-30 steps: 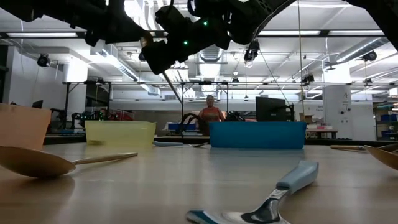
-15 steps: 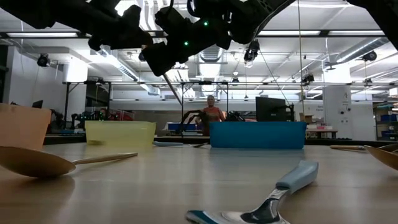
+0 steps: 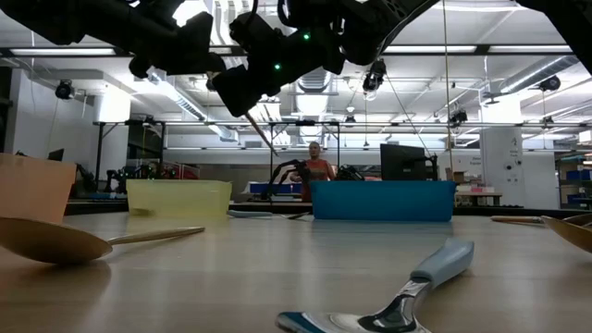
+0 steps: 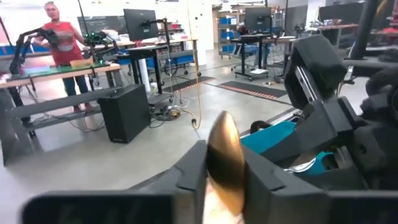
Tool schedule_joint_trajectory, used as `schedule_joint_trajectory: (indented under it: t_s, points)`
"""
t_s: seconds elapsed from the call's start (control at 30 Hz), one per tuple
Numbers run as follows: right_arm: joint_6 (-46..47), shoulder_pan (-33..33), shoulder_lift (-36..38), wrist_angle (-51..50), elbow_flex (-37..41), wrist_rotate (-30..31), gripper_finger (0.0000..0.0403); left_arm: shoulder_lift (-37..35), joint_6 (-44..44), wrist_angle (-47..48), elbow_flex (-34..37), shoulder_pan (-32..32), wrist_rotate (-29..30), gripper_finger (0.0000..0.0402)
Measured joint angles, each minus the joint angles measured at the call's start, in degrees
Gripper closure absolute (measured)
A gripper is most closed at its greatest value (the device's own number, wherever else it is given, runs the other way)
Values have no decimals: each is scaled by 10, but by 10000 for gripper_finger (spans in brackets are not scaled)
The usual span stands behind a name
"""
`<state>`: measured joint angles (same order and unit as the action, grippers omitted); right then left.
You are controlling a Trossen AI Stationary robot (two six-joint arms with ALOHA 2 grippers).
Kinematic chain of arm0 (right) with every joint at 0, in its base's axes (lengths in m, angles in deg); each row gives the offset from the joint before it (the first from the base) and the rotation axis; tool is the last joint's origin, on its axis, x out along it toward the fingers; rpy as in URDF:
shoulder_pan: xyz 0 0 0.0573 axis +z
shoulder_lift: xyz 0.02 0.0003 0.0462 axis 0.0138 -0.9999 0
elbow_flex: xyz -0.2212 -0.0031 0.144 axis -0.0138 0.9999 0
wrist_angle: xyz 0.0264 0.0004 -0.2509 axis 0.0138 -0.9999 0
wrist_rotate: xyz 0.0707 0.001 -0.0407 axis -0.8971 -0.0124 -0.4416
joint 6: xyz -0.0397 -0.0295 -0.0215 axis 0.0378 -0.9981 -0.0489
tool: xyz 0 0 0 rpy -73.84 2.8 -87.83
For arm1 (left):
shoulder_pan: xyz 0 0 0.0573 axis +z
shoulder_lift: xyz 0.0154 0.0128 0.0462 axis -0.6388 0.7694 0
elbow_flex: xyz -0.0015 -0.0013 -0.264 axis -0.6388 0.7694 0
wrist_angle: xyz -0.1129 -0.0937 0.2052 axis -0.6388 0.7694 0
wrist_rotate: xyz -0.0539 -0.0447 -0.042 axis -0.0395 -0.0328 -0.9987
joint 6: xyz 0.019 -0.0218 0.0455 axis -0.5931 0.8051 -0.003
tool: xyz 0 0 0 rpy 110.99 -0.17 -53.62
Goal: Sort silverware by color (type)
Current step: Put the gold spoon into the yellow bin
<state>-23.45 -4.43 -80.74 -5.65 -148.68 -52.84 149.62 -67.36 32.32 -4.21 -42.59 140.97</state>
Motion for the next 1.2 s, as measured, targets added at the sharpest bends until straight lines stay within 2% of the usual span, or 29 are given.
schedule_joint_trajectory:
  t_s: [0.1, 0.37, 0.63, 0.8, 1.2]
  points:
    - [6, 0, 0, -1, 0, 3, 390, 0, 16, -1, 0, 1, 13, 392]
    - [31, 0, 1, -10, 0, 2, 383, 0, 64, -2, 0, 1, 17, 398]
    - [70, -2, 1, -11, 0, -17, 294, 0, 101, -10, 0, -2, 4, 400]
    - [76, -1, 5, -45, 1, -13, 258, -2, 96, -10, 0, 2, 7, 400]
    - [84, -1, 64, -93, 1, -11, 254, -69, 37, -11, 0, 17, -8, 401]
